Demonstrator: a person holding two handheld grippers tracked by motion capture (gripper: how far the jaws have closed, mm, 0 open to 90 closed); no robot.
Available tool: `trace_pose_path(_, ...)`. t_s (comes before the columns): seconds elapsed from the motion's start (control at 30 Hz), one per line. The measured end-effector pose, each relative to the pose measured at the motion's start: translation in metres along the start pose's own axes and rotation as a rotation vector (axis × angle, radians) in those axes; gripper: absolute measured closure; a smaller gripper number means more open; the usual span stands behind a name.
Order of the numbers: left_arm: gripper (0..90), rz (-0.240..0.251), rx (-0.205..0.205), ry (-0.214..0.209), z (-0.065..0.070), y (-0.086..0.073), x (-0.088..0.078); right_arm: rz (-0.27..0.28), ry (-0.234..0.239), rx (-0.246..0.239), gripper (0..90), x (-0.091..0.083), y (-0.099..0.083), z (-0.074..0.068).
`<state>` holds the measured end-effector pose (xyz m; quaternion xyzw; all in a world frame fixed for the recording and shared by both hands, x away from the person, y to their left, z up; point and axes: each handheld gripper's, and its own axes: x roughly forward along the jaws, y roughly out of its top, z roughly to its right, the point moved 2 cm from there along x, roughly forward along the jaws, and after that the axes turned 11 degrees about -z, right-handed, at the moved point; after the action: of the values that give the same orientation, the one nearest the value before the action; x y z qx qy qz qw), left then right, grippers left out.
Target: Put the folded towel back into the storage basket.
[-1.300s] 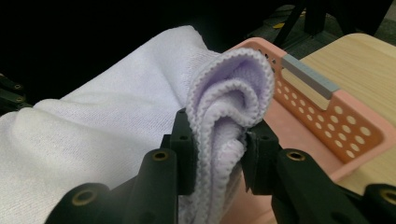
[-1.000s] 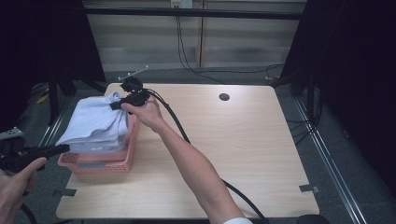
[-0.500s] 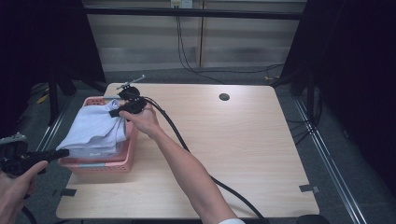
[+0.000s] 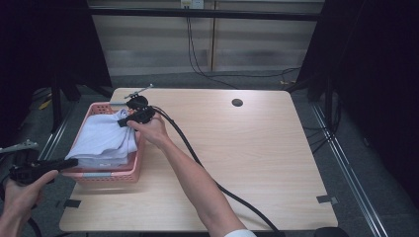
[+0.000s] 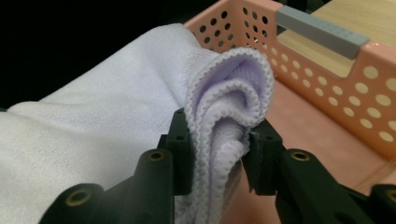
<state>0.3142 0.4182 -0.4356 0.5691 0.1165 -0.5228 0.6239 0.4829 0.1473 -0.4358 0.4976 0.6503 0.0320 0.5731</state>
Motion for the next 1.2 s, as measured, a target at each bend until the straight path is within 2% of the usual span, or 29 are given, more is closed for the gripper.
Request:
trace_pose_path(0.07, 56.0, -0.001, 0.013, 0.011, 0.002, 0.000, 0.001, -0.013, -0.027, 0.010, 47.6, 0.003, -0.002, 0.003)
trace_pose_path(0.1, 53.8, 0.000, 0.024, 0.016, 0.005, -0.001, 0.001, -0.012, -0.037, 0.016, 43.0, 0.003, -0.002, 0.004)
trace_pose_path(0.13, 50.5, 0.001, 0.026, 0.019, 0.006, -0.001, 0.001, -0.002, -0.017, 0.023, 40.7, 0.002, -0.003, 0.007)
trace_pose_path(0.2, 44.7, 0.009, 0.026, 0.017, 0.009, 0.000, -0.001, 0.016, -0.030, 0.024, 36.0, -0.003, -0.004, 0.011)
trace_pose_path(0.27, 42.6, 0.014, 0.026, 0.014, 0.010, 0.001, -0.001, 0.018, -0.019, 0.015, 34.1, -0.007, -0.004, 0.013)
trace_pose_path(0.3, 41.6, 0.019, 0.017, 0.013, 0.012, 0.002, -0.001, 0.019, -0.015, 0.011, 33.6, -0.009, -0.004, 0.013)
trace_pose_path(0.47, 41.7, 0.054, 0.041, -0.007, 0.026, 0.007, -0.002, 0.028, 0.007, -0.023, 33.5, -0.021, -0.007, 0.012)
trace_pose_path(0.63, 41.8, 0.053, 0.075, -0.005, 0.052, 0.010, -0.001, 0.051, 0.004, -0.049, 34.6, -0.041, -0.019, 0.015)
trace_pose_path(0.73, 40.8, 0.079, 0.090, -0.015, 0.068, 0.012, 0.000, 0.065, 0.008, -0.059, 34.8, -0.056, -0.028, 0.019)
trace_pose_path(0.8, 41.4, 0.076, 0.114, -0.024, 0.079, 0.013, 0.006, 0.073, 0.009, -0.078, 35.0, -0.067, -0.034, 0.020)
trace_pose_path(0.87, 47.4, 0.069, 0.132, -0.018, 0.089, 0.016, 0.011, 0.080, 0.000, -0.091, 34.9, -0.077, -0.038, 0.021)
trace_pose_path(0.9, 47.1, 0.082, 0.124, -0.015, 0.096, 0.017, 0.015, 0.081, 0.005, -0.098, 34.9, -0.082, -0.041, 0.022)
trace_pose_path(0.93, 46.8, 0.088, 0.127, -0.026, 0.101, 0.019, 0.019, 0.077, -0.008, -0.108, 34.5, -0.088, -0.045, 0.023)
trace_pose_path(1.0, 42.0, 0.089, 0.115, -0.019, 0.109, 0.022, 0.025, 0.085, 0.000, -0.111, 34.5, -0.097, -0.052, 0.026)
trace_pose_path(1.07, 41.7, 0.090, 0.131, -0.029, 0.118, 0.025, 0.031, 0.078, -0.005, -0.114, 34.5, -0.104, -0.059, 0.028)
trace_pose_path(1.2, 41.7, 0.081, 0.163, -0.021, 0.136, 0.028, 0.042, 0.090, -0.022, -0.106, 34.6, -0.124, -0.079, 0.037)
